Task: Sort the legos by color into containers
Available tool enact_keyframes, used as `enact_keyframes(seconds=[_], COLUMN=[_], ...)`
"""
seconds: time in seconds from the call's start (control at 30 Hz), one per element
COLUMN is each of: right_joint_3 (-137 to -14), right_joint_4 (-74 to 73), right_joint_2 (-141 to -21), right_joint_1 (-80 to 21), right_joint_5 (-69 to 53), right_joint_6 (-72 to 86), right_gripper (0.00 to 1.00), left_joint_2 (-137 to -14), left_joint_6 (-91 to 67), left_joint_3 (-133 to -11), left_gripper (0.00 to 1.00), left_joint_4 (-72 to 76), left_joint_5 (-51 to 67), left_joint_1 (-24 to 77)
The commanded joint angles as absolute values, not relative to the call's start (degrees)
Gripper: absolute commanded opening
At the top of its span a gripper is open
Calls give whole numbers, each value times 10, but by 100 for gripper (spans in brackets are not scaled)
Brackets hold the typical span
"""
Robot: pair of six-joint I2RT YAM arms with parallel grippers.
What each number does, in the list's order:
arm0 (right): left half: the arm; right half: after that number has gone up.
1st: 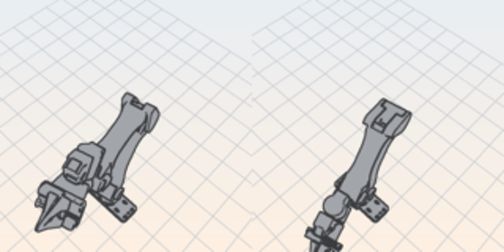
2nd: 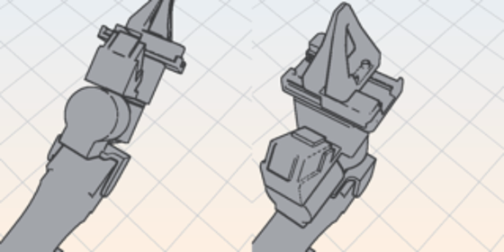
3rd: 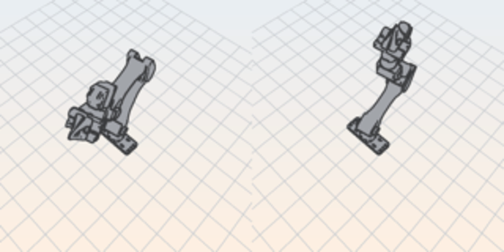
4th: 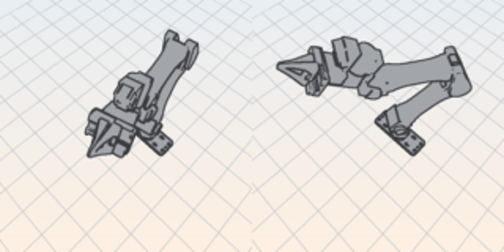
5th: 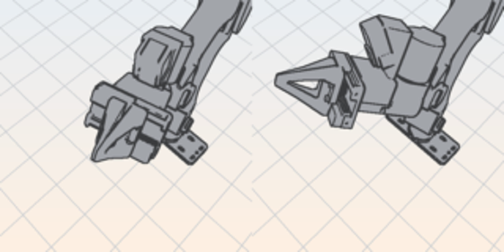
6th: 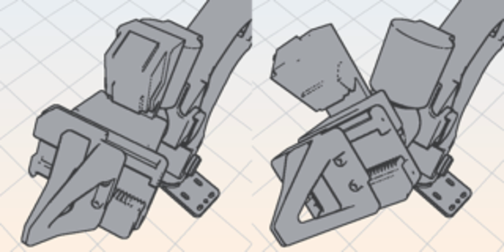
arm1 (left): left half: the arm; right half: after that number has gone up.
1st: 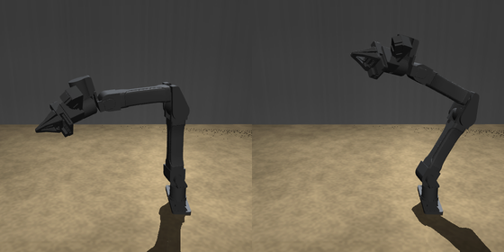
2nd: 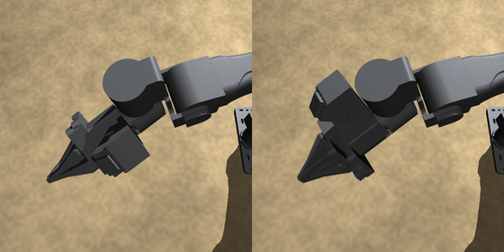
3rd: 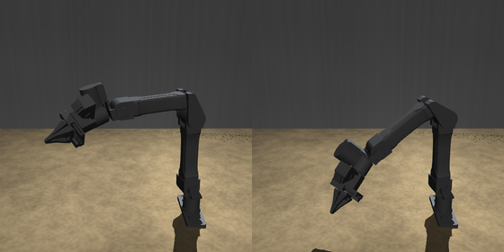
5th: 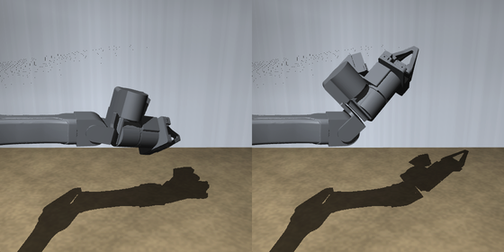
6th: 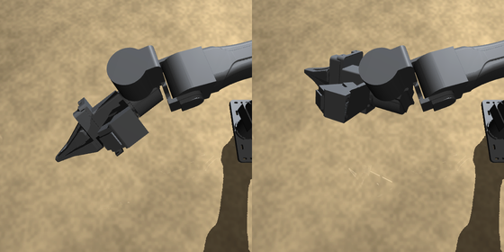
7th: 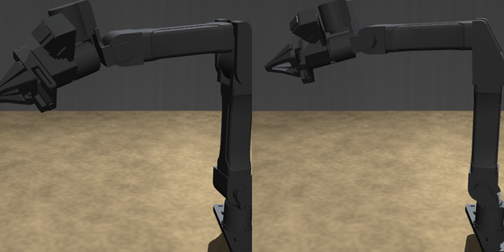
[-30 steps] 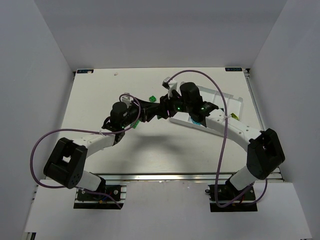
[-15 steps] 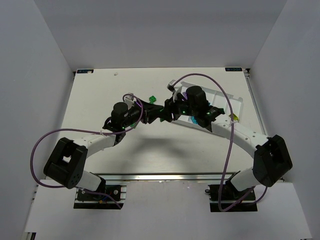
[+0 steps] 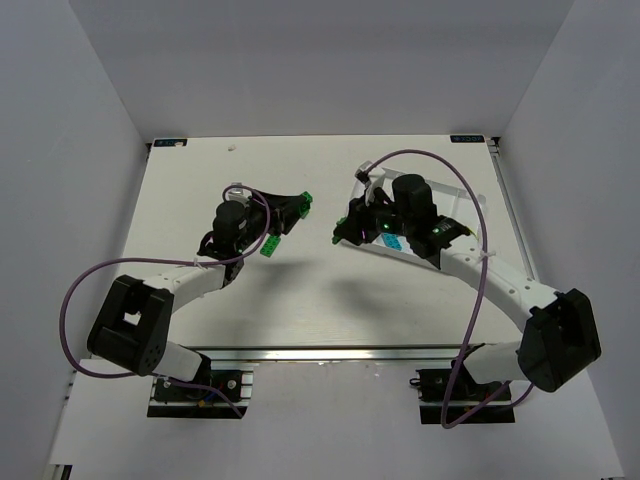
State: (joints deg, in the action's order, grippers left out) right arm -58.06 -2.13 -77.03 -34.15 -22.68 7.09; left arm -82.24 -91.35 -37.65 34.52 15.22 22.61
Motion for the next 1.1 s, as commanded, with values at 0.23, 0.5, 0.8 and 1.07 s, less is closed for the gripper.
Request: enact_keyframes(seconds=[0.23,0.5,0.8,1.07], right_joint_3=[-553,-527,-658,-772], right_joint_4=[-102,-117,-76,-89], right_joint_2=[-727,-739,-931,-1041], right_joint_1=[-163,-28,30,39], right_joint_5=[-229,-173,-151,-170], right_joint_6=[2,-123,-151,-165], right_gripper=[3,3,12,57], left_joint_2=[-810,-827,-875,-909], left_joint_6=[-853,-803,-651,-610], left_joint_3=[-395,-411,-519,-548], left_gripper=[3,3,4,5], left_joint_4=[307,286,145,122], left_joint_5=[164,204,215,212], left_joint_1=[228,237,312,357])
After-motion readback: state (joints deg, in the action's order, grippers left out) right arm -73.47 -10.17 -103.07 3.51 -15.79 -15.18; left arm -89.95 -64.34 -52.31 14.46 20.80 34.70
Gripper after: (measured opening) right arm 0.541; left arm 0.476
